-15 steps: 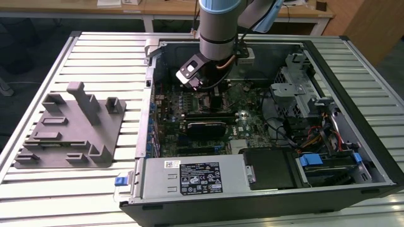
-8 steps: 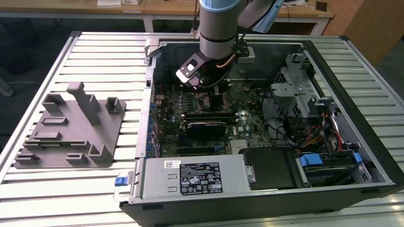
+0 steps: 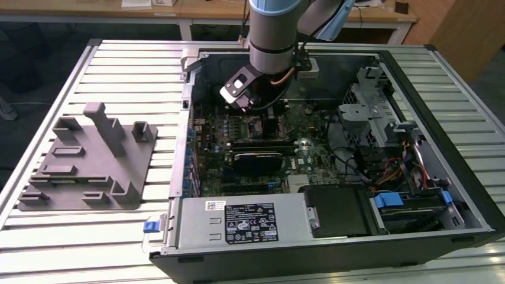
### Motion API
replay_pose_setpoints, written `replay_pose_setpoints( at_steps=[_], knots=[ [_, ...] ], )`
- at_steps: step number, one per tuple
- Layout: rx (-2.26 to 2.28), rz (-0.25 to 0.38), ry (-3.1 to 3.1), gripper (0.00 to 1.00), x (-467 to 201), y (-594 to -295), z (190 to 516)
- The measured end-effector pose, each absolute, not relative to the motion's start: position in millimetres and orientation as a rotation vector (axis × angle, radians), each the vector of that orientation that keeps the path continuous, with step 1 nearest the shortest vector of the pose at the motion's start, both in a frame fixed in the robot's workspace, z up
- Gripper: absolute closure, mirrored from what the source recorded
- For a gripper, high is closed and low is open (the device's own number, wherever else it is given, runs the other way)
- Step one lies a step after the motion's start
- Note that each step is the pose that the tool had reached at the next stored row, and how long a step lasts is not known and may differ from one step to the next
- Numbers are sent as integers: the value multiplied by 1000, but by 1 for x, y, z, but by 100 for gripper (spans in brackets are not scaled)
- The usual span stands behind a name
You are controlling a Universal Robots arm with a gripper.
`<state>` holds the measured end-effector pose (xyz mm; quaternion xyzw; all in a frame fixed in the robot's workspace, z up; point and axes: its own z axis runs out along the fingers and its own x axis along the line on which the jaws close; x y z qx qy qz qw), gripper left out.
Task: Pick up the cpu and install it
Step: 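Place the cpu into insertion slot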
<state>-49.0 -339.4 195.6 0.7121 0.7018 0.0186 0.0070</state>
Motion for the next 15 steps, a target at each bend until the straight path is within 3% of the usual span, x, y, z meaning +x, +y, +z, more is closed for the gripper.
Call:
replay_pose_setpoints(
  at_steps=[15],
  knots=[
    [2238,82,2205,33,-49,-339,196]
  ],
)
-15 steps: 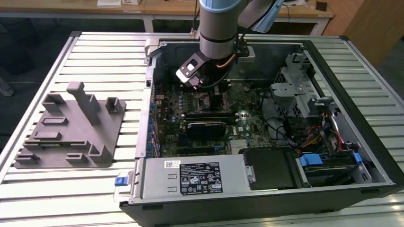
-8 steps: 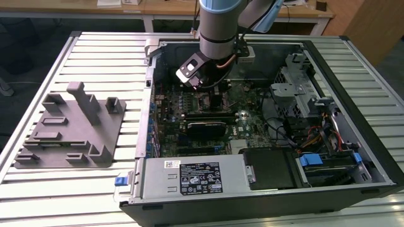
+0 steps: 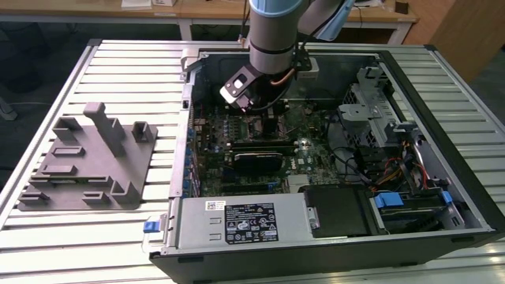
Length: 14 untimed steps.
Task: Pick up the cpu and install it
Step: 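Place the cpu into insertion slot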
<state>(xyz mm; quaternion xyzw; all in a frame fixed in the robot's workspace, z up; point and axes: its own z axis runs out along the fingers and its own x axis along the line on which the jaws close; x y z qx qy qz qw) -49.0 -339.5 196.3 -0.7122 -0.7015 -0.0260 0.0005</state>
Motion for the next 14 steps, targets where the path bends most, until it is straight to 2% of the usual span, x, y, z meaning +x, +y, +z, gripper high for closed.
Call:
replay_pose_setpoints(
  at_steps=[14],
  knots=[
    [-2237,-82,-2203,33,-49,-339,204]
  ],
)
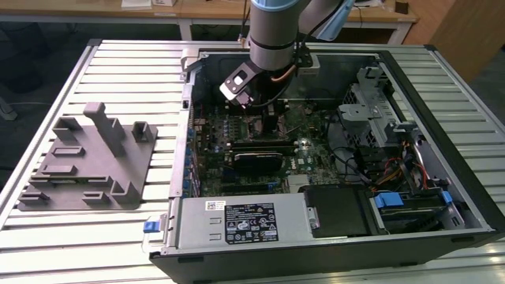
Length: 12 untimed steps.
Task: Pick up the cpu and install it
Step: 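Place the cpu into insertion slot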
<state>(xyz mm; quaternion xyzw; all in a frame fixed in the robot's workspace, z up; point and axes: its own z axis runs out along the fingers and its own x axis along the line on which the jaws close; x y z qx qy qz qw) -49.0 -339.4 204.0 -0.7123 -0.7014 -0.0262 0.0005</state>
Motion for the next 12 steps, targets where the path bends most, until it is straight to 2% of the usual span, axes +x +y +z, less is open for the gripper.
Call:
replay_pose_setpoints(
  at_steps=[3,5,6,8,9,11,12],
  knots=[
    [-2237,-82,-2203,34,-49,-339,204],
    [-2237,-82,-2203,47,-49,-339,204],
    [-2237,-82,-2203,47,-49,-339,204],
    [-2237,-82,-2203,58,-49,-339,205],
    [-2237,-82,-2203,58,-49,-339,205],
    [-2237,-82,-2203,70,-49,-339,205],
    [-2237,-82,-2203,70,-49,-339,205]
  ],
)
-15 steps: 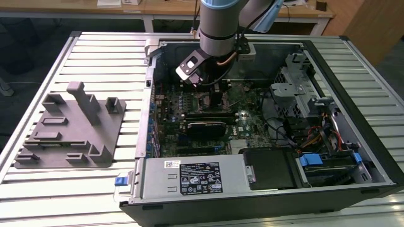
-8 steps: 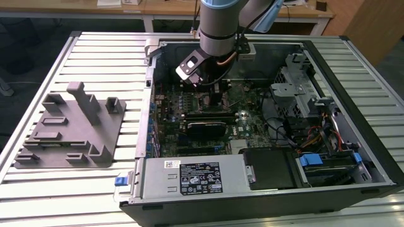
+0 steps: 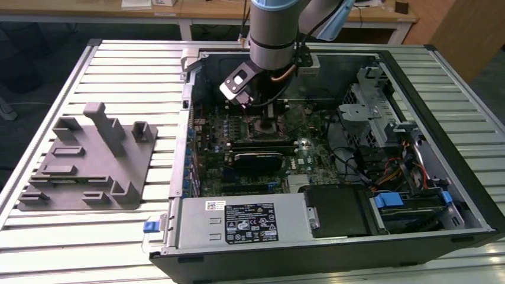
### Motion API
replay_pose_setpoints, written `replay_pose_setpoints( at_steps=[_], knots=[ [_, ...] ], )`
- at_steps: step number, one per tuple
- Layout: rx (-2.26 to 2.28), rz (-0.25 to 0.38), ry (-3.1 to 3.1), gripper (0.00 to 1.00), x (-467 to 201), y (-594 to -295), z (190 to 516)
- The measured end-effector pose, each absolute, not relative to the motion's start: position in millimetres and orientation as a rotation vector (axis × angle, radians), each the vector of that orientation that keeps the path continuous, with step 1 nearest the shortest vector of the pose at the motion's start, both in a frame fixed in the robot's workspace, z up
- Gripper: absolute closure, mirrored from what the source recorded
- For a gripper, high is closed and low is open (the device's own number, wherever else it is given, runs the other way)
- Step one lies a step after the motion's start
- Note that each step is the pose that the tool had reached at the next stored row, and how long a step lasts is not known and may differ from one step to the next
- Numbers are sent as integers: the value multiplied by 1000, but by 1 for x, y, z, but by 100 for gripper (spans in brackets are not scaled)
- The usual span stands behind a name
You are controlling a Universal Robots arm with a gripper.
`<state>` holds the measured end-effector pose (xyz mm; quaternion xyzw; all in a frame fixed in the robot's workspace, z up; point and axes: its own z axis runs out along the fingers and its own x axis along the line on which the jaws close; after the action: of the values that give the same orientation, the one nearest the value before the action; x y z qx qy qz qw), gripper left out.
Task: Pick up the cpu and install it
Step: 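Place the cpu into insertion slot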
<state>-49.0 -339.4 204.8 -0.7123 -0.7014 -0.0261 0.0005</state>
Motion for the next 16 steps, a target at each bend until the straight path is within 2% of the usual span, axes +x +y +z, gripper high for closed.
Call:
replay_pose_setpoints(
  at_steps=[2,3,5,16],
  knots=[
    [-2237,-82,-2203,82,-49,-339,205],
    [-2237,-82,-2203,82,-49,-339,205],
    [-2237,-82,-2203,89,-49,-339,205],
    [-2247,-62,-2213,89,-49,-339,204]
  ],
)
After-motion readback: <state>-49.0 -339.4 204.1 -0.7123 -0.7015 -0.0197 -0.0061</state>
